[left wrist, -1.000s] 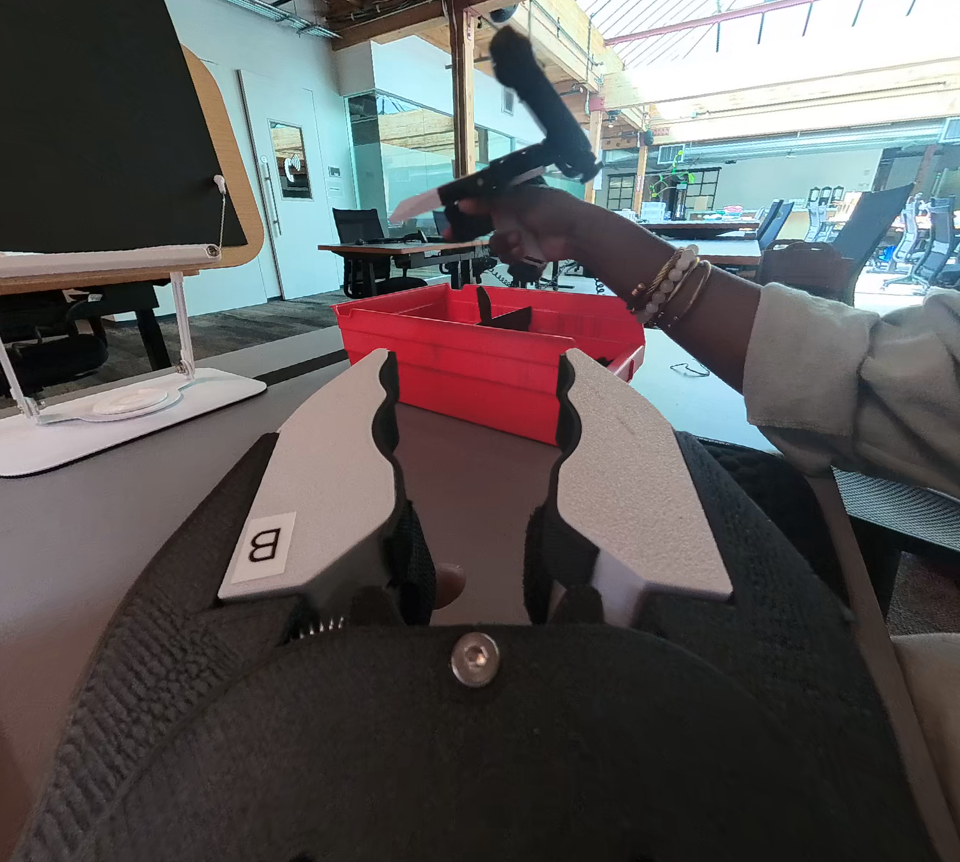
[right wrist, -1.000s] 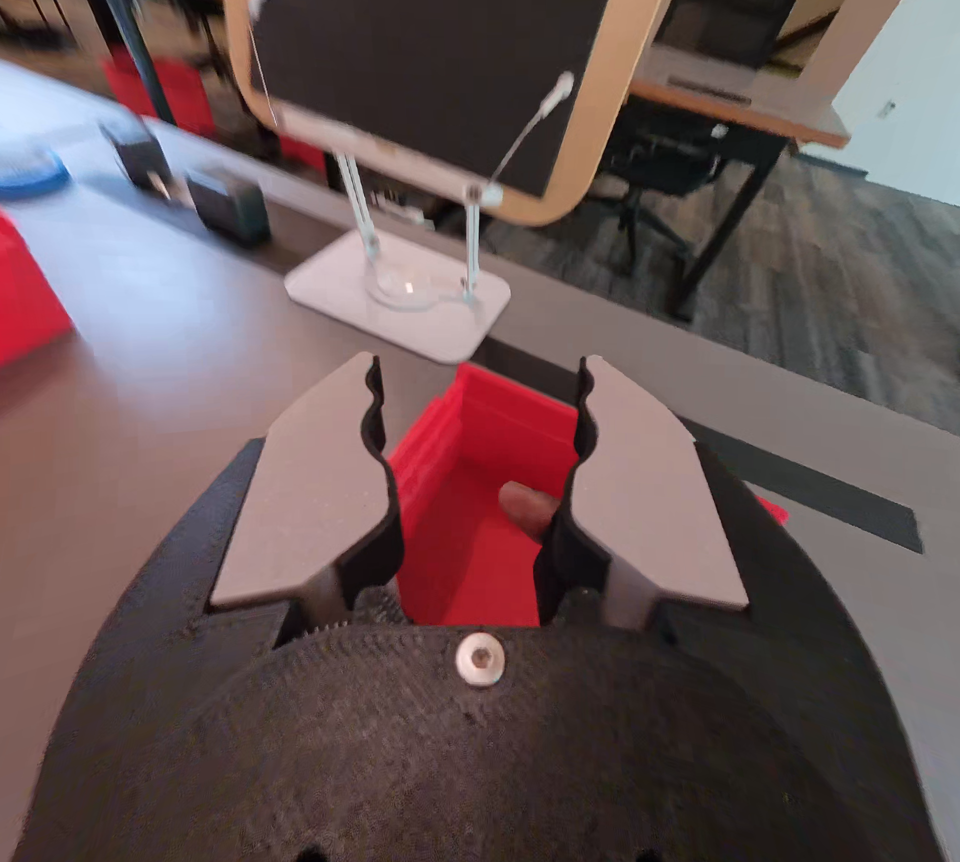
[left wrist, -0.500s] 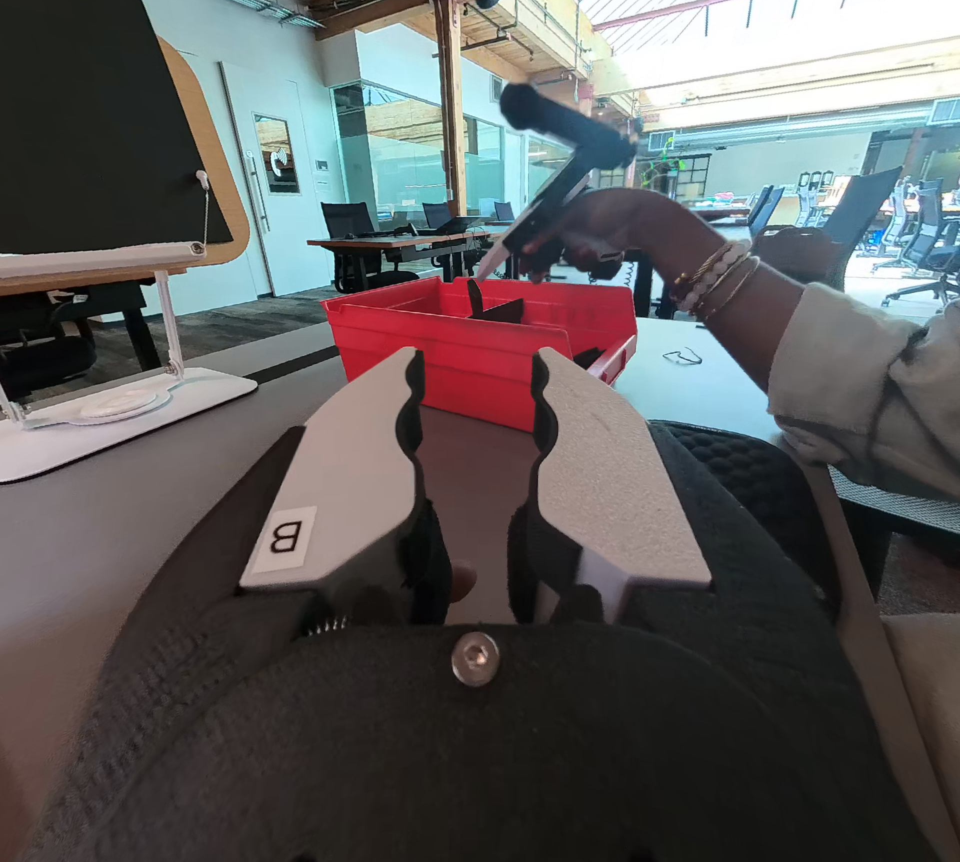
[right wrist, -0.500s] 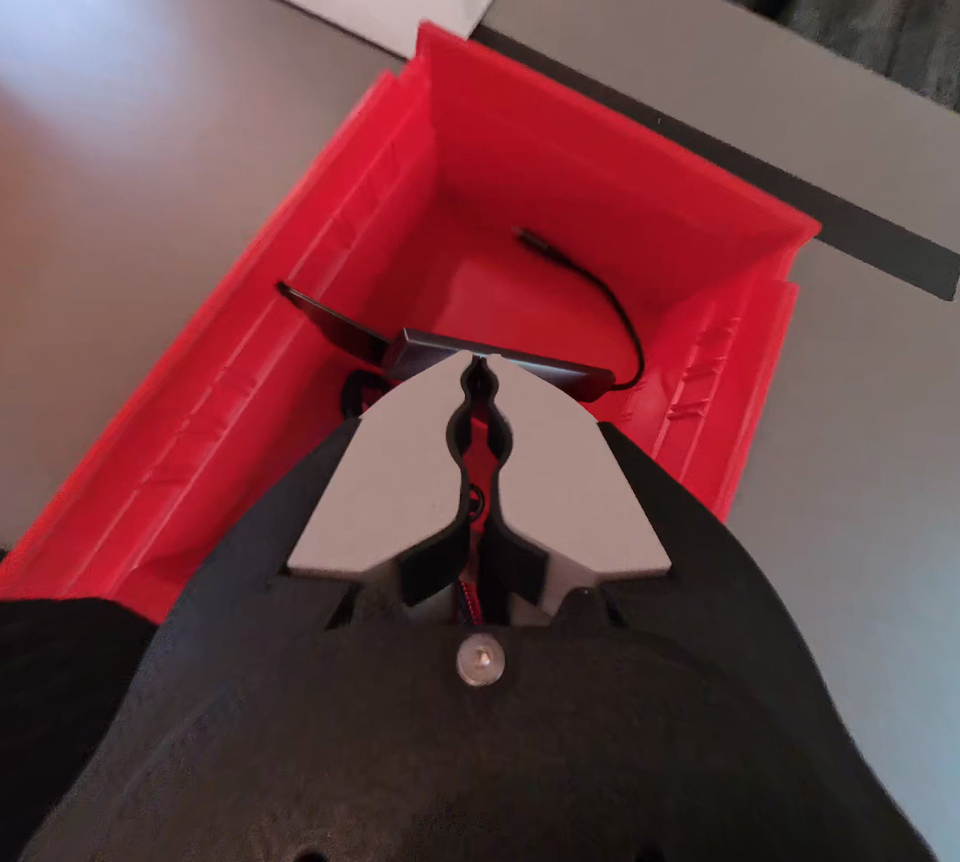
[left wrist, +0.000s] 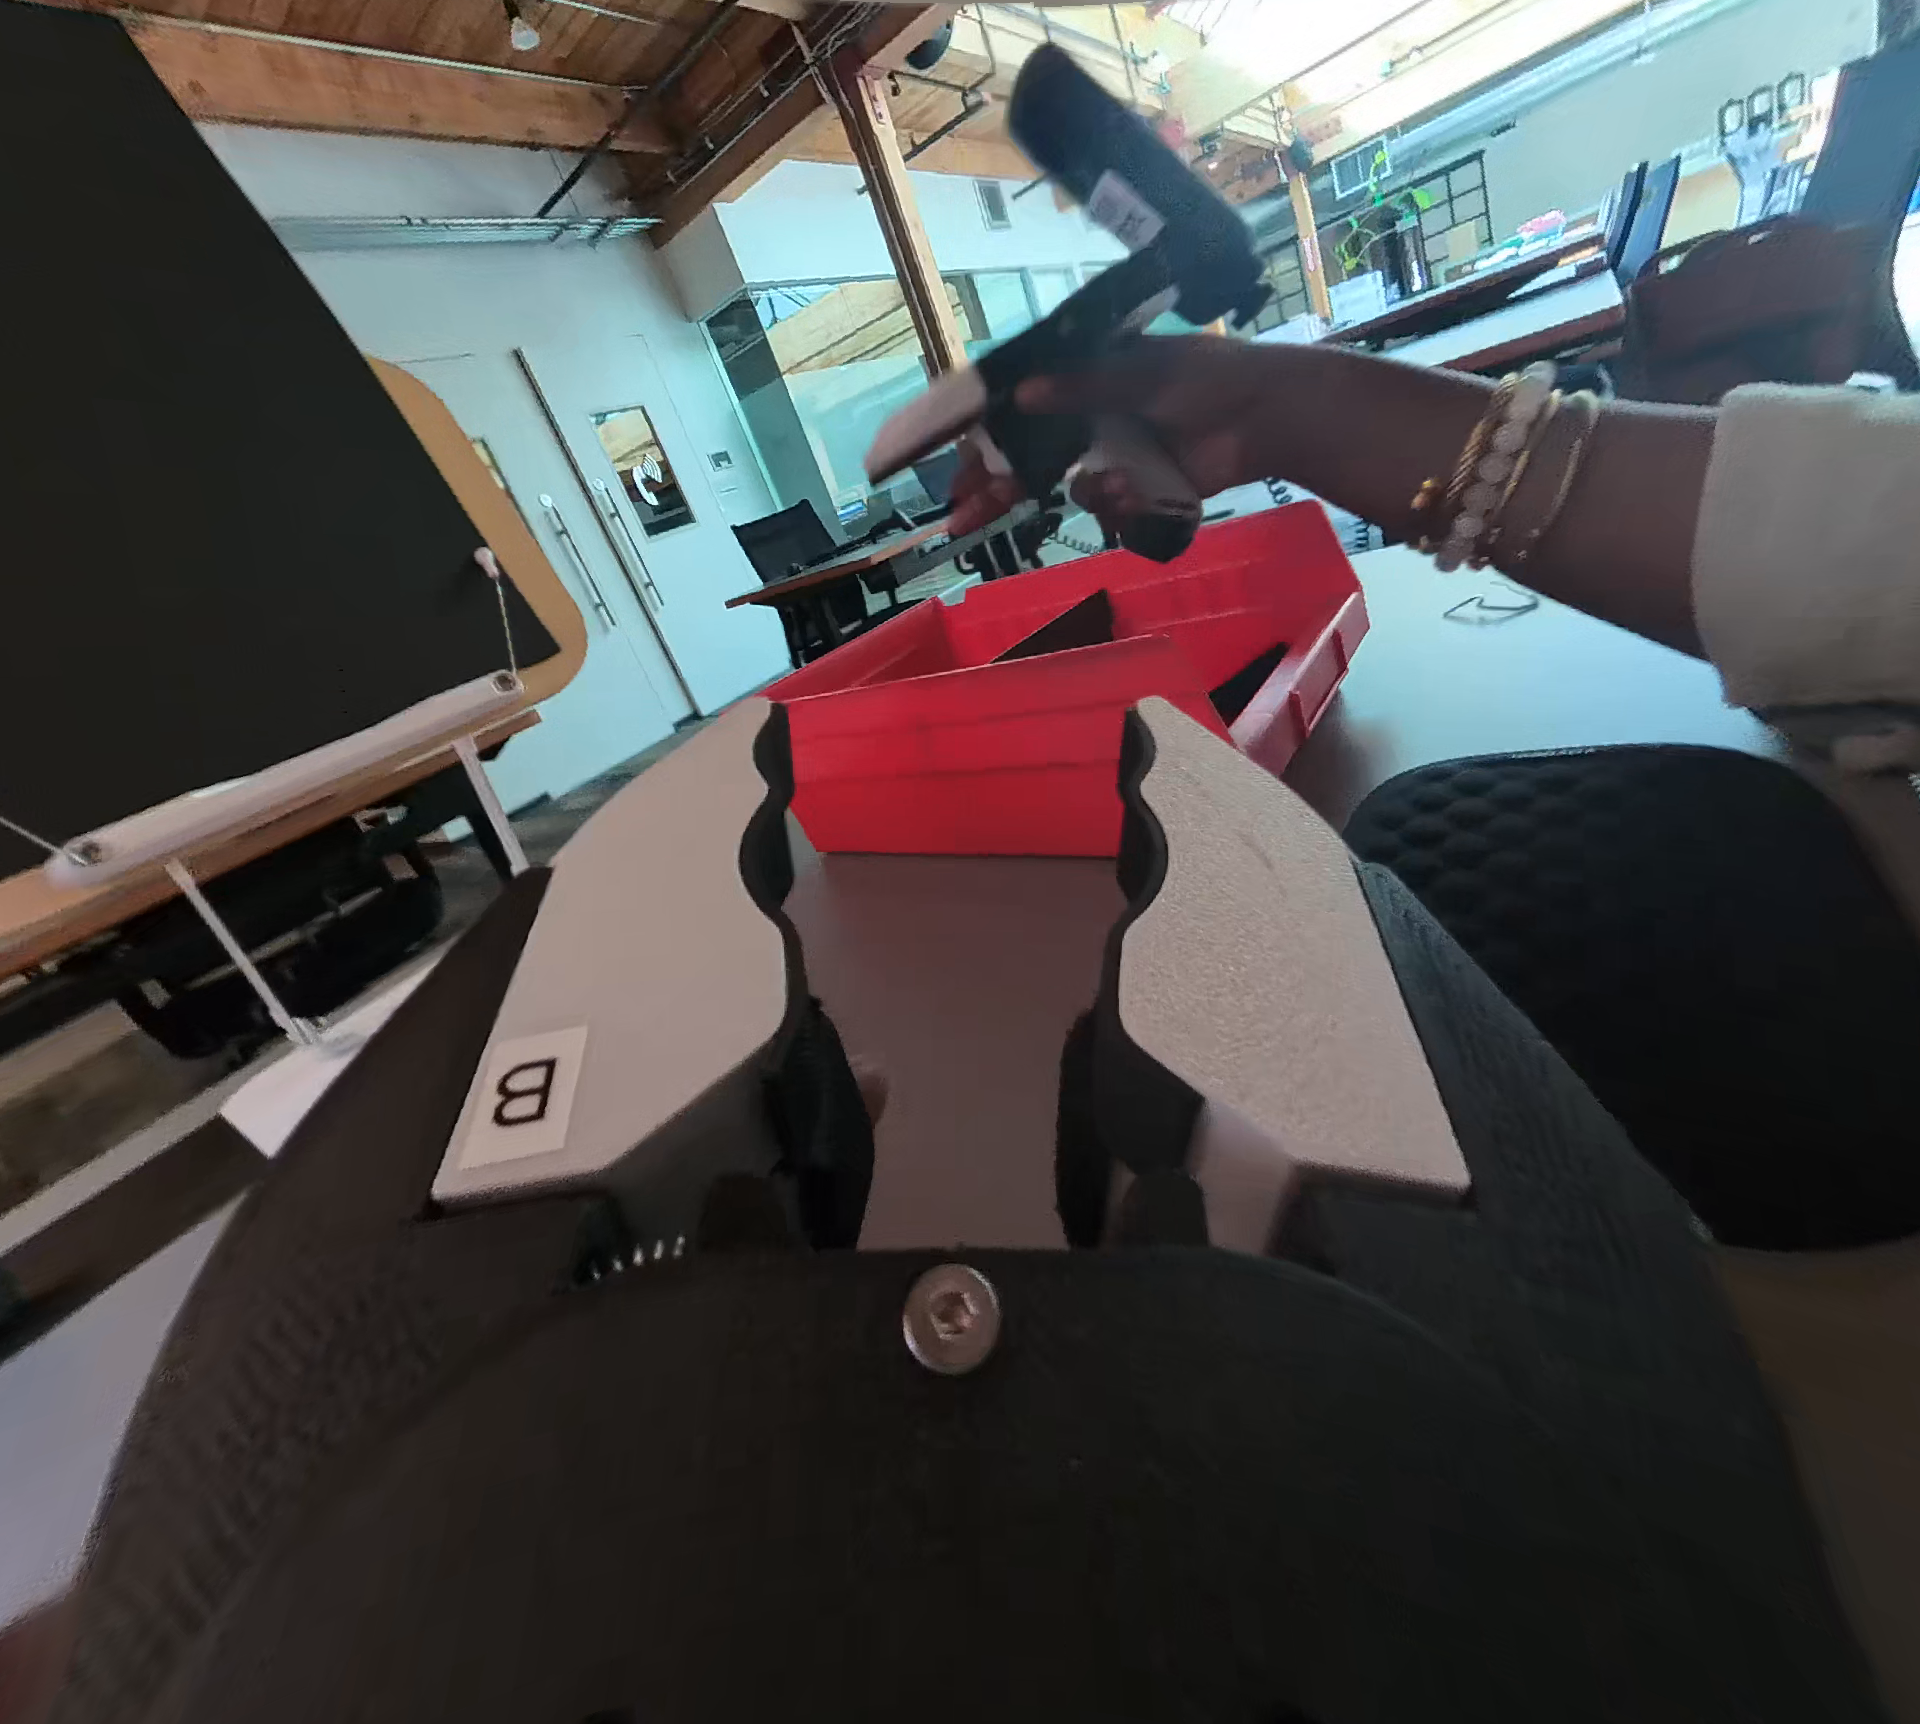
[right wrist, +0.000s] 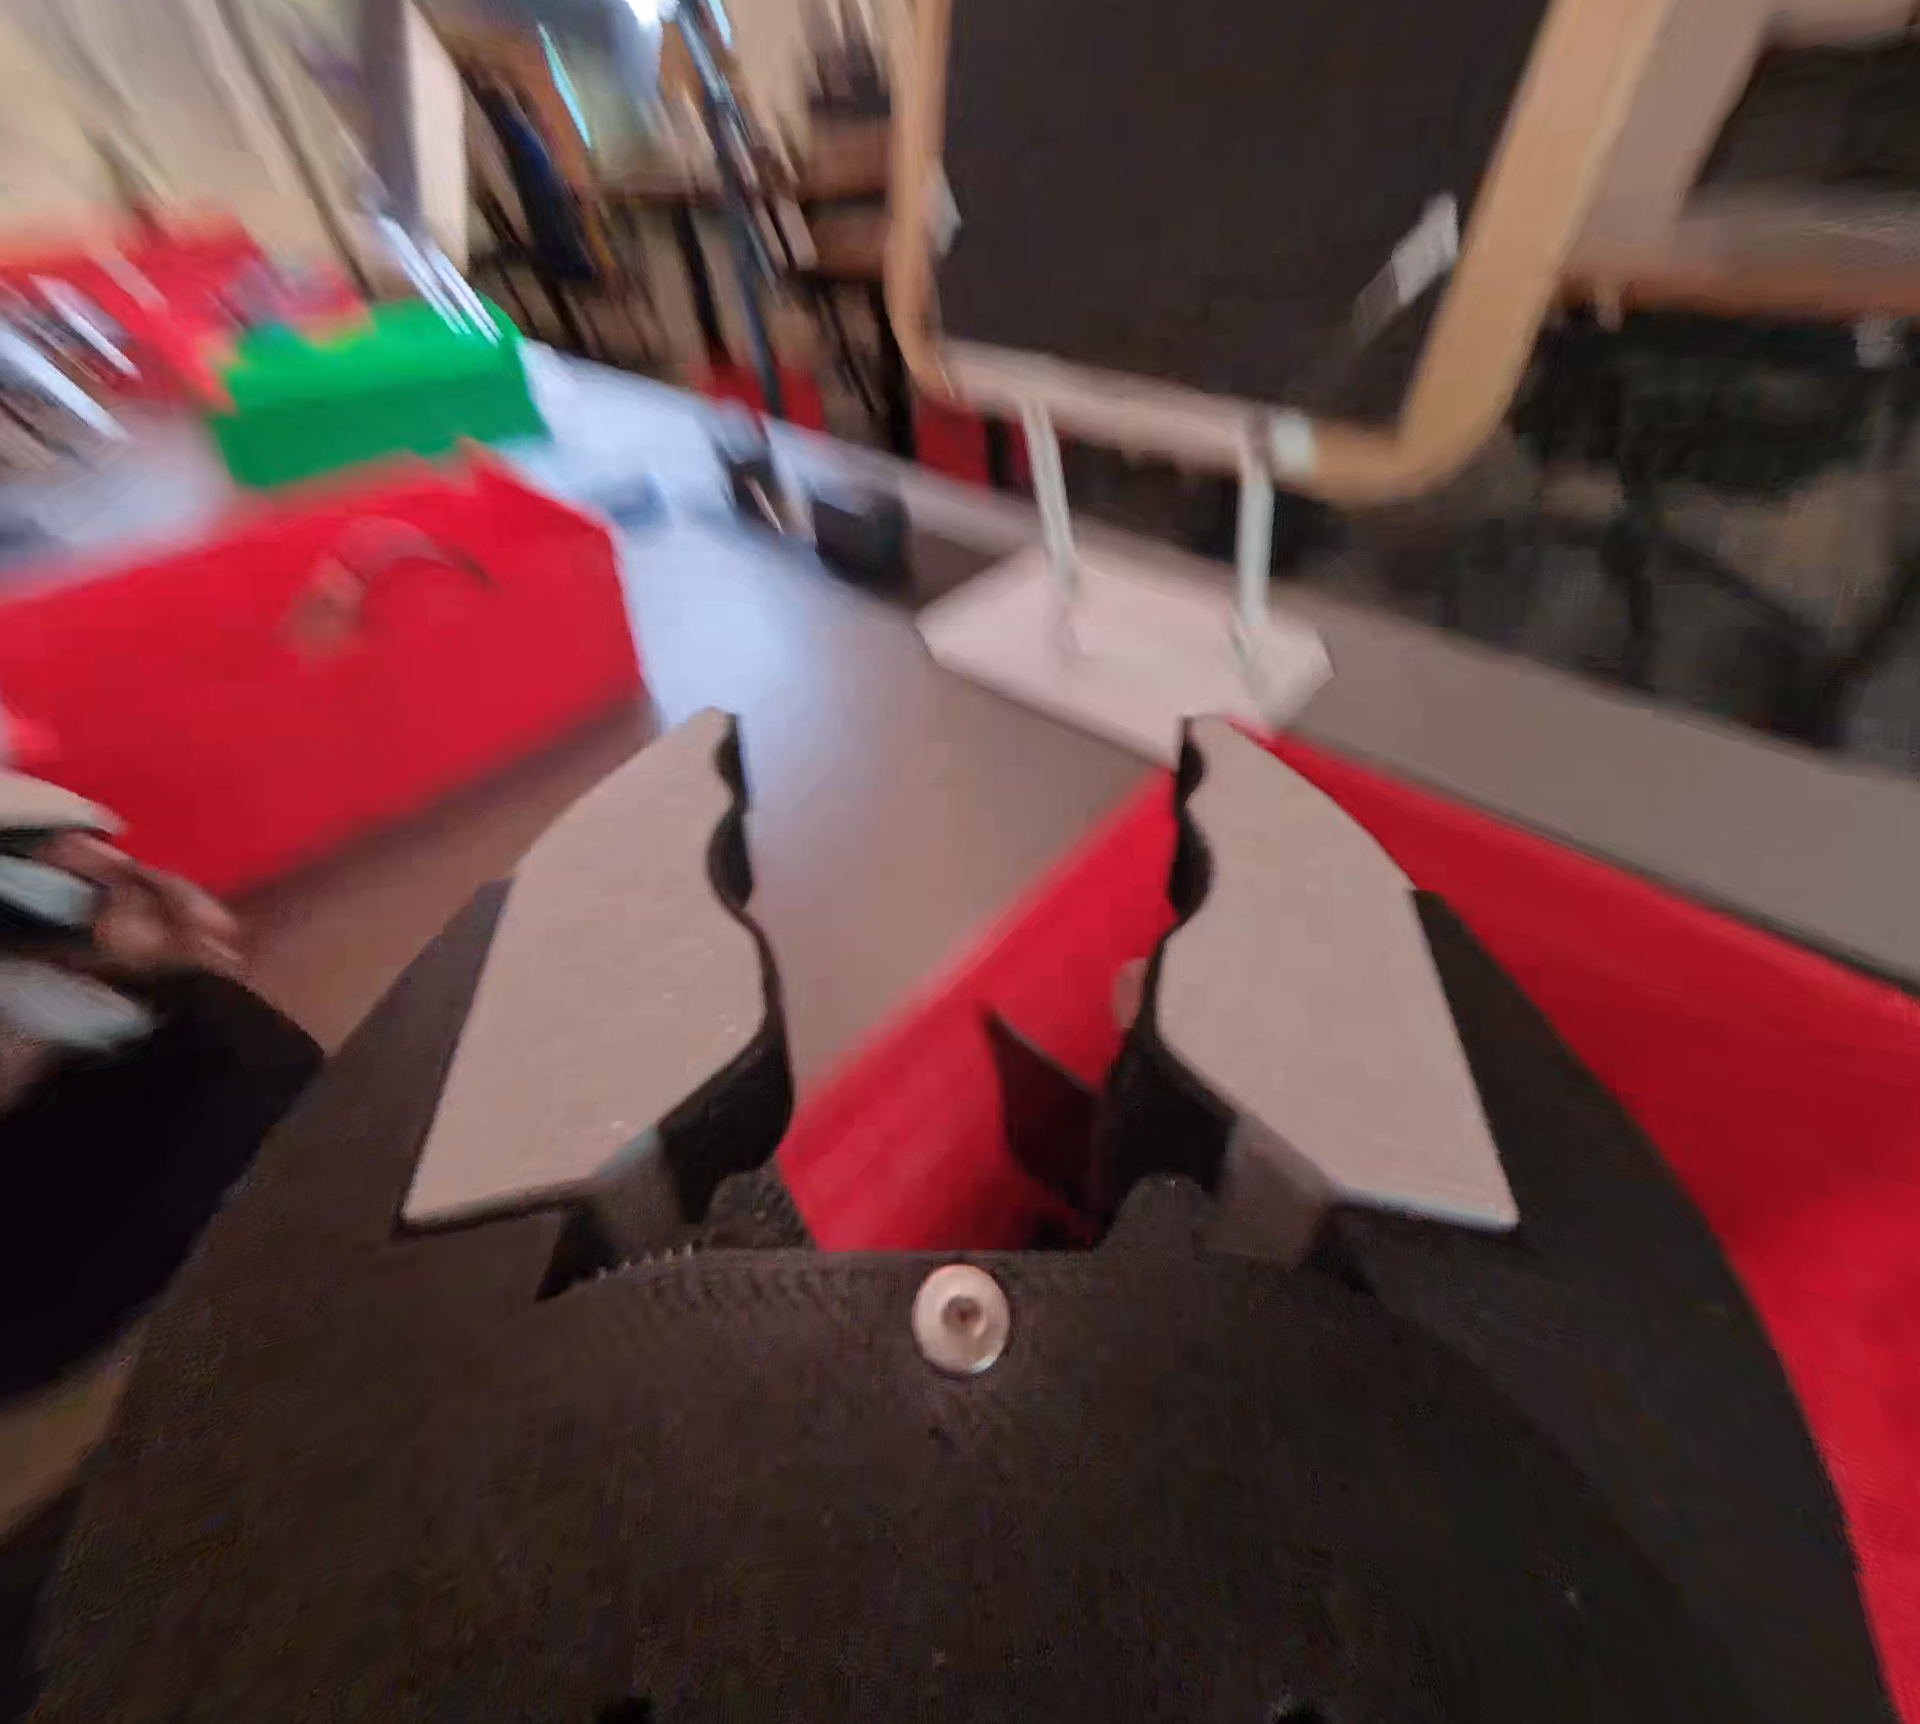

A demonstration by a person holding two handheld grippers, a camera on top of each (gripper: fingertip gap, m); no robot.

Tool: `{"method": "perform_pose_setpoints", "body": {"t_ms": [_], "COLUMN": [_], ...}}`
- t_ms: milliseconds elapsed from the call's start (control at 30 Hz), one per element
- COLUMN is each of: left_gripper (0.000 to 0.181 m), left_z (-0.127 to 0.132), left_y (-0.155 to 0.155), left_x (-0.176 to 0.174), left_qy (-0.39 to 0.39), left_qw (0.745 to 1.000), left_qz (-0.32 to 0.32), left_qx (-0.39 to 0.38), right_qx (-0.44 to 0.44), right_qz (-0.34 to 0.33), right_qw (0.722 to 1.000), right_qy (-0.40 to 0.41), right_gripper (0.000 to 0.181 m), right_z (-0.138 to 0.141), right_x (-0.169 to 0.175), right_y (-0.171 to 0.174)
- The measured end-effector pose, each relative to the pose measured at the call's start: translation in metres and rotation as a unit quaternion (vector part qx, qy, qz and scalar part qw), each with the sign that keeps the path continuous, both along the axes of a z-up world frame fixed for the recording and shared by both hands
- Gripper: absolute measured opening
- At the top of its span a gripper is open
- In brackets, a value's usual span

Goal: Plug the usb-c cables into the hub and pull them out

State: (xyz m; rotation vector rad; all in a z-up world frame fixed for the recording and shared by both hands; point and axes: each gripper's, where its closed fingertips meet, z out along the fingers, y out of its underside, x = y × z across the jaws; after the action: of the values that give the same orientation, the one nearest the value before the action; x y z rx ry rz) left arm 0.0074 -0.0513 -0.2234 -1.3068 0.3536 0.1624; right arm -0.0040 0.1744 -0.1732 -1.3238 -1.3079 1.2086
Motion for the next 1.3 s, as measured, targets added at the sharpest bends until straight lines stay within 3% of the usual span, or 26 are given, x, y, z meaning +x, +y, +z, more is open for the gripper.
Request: {"method": "perform_pose_setpoints", "body": {"t_ms": [67,100,133,267,400,467,533,600,667,767,867,933,1067,1167,1300], "left_gripper": [0.072,0.084,0.095,0.141,0.143,0.143,0.140,0.126,0.113,0.093,0.084,0.072,0.070,0.063,0.053], "left_z": [0.004,0.007,0.011,0.029,0.045,0.056,0.075,0.095,0.099,0.077,0.032,0.011,-0.022,-0.048,-0.076], "left_y": [0.000,-0.001,-0.002,-0.008,-0.019,-0.029,-0.050,-0.082,-0.115,-0.160,-0.180,-0.176,-0.159,-0.157,-0.151], "left_x": [0.001,0.001,0.000,0.000,0.001,-0.003,-0.024,-0.054,-0.099,-0.162,-0.205,-0.216,-0.233,-0.249,-0.256], "left_qy": [0.013,0.011,0.004,-0.053,-0.078,-0.080,-0.078,-0.089,-0.133,-0.190,-0.224,-0.243,-0.253,-0.237,-0.230], "left_qw": [1.000,0.999,0.999,0.994,0.987,0.987,0.985,0.977,0.962,0.928,0.893,0.884,0.866,0.827,0.786], "left_qz": [0.007,0.012,0.013,-0.005,-0.030,-0.032,0.014,0.076,0.169,0.302,0.390,0.394,0.405,0.446,0.447], "left_qx": [0.016,0.029,0.041,0.098,0.134,0.136,0.153,0.176,0.167,0.107,-0.011,-0.061,-0.150,-0.249,-0.359], "right_qx": [-0.025,-0.033,-0.034,0.000,0.047,0.054,0.032,0.062,0.103,0.120,0.139,0.137,0.152,0.166,0.175], "right_qz": [0.034,0.047,0.058,0.071,0.064,0.051,0.068,0.104,0.090,0.089,0.072,0.073,0.073,0.070,0.068], "right_qw": [0.987,0.976,0.968,0.958,0.935,0.929,0.936,0.932,0.932,0.942,0.943,0.944,0.945,0.944,0.944], "right_qy": [0.157,0.212,0.241,0.279,0.345,0.363,0.345,0.341,0.337,0.300,0.295,0.291,0.281,0.276,0.270], "right_gripper": [0.123,0.138,0.145,0.145,0.145,0.139,0.139,0.137,0.130,0.132,0.129,0.129,0.129,0.129,0.129], "right_z": [0.046,0.060,0.067,0.063,0.047,0.024,-0.001,-0.005,-0.008,-0.021,-0.022,-0.024,-0.027,-0.029,-0.031], "right_x": [0.013,0.022,0.030,0.049,0.068,0.069,0.065,0.064,0.058,0.047,0.046,0.044,0.043,0.042,0.041], "right_y": [-0.029,-0.043,-0.058,-0.113,-0.161,-0.175,-0.192,-0.215,-0.220,-0.222,-0.218,-0.218,-0.221,-0.221,-0.221]}}
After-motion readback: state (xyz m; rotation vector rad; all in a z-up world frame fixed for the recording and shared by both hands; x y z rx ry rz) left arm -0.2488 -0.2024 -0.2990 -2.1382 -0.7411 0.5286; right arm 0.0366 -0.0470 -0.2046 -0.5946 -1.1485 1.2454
